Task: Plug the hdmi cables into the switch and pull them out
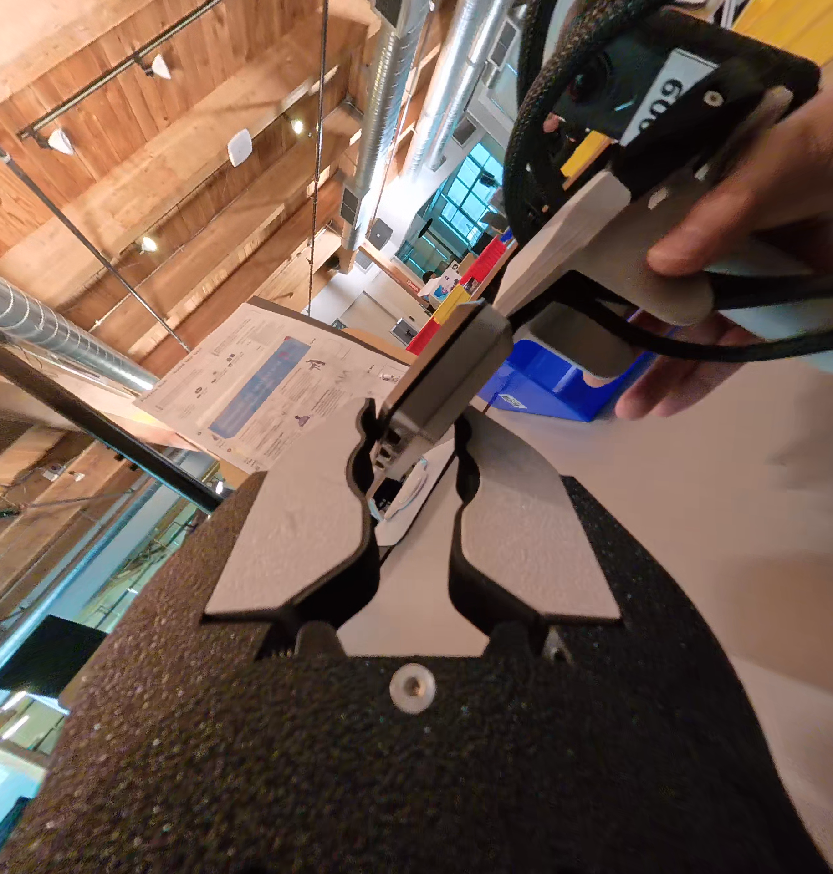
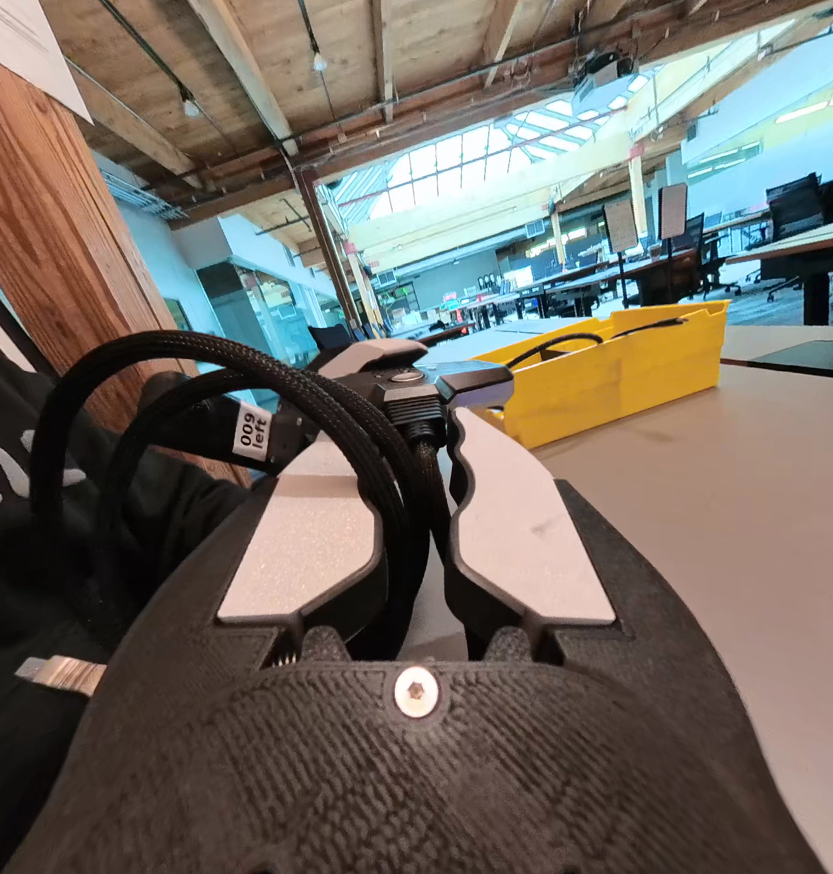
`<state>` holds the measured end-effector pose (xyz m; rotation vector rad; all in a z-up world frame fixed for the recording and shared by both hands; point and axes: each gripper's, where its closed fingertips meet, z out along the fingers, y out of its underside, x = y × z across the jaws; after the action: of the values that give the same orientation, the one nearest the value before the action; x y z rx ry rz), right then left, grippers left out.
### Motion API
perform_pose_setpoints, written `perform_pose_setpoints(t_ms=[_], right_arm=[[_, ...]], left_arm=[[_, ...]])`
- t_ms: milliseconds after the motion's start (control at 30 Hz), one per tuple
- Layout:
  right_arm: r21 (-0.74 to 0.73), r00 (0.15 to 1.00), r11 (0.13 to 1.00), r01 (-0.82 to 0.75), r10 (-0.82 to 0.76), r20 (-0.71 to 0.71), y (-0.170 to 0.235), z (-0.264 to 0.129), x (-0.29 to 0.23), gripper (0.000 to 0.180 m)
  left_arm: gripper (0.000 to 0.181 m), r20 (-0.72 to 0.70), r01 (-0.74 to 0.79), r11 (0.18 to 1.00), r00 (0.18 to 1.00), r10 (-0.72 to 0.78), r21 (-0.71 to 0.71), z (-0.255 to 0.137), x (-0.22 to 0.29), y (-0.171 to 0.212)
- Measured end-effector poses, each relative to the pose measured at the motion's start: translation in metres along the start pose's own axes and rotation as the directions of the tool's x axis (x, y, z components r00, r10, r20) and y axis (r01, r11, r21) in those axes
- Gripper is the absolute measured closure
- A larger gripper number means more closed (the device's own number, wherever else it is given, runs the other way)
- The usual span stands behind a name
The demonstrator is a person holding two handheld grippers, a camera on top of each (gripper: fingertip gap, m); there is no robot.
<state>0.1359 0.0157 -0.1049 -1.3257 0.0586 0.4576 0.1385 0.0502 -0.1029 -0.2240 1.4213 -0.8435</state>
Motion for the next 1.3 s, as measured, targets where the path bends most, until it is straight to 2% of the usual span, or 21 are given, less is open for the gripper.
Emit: perform_pose_setpoints(t_ms=[233, 433, 800, 1167, 1300], right_arm=[[0.010, 0.998, 1.000, 0.003, -0.003, 0.058, 0.000, -0.001, -0.008, 0.153], [-0.010, 0.999, 0.999, 0.032, -0.032, 0.008, 0.007, 0.004, -0.003, 0.153], [-0.004, 0.999, 0.999, 0.048, -0.048, 0.020, 0.013, 0.008, -0.001, 0.155], [0.118, 0.999, 0.993, 0.028, -0.031, 0.031, -0.005, 0.001, 0.008, 0.157], [0.116, 0.999, 0.993, 0.020, -0.024, 0.029, 0.007, -0.002, 0.015, 0.156]], left_arm=[[0.150, -0.005, -0.082, 0.996, 0.997, 0.082, 0.047, -0.001, -0.003, -0.008], [0.150, -0.038, -0.061, 0.997, 0.997, 0.063, 0.044, -0.001, -0.002, 0.000], [0.146, -0.056, -0.101, 0.993, 0.993, 0.105, 0.058, -0.002, -0.003, 0.006], [0.131, -0.059, -0.029, 0.997, 0.998, 0.033, 0.078, -0.008, -0.011, 0.005], [0.133, -0.067, 0.060, 0.994, 0.996, -0.054, 0.089, -0.015, -0.022, 0.007]])
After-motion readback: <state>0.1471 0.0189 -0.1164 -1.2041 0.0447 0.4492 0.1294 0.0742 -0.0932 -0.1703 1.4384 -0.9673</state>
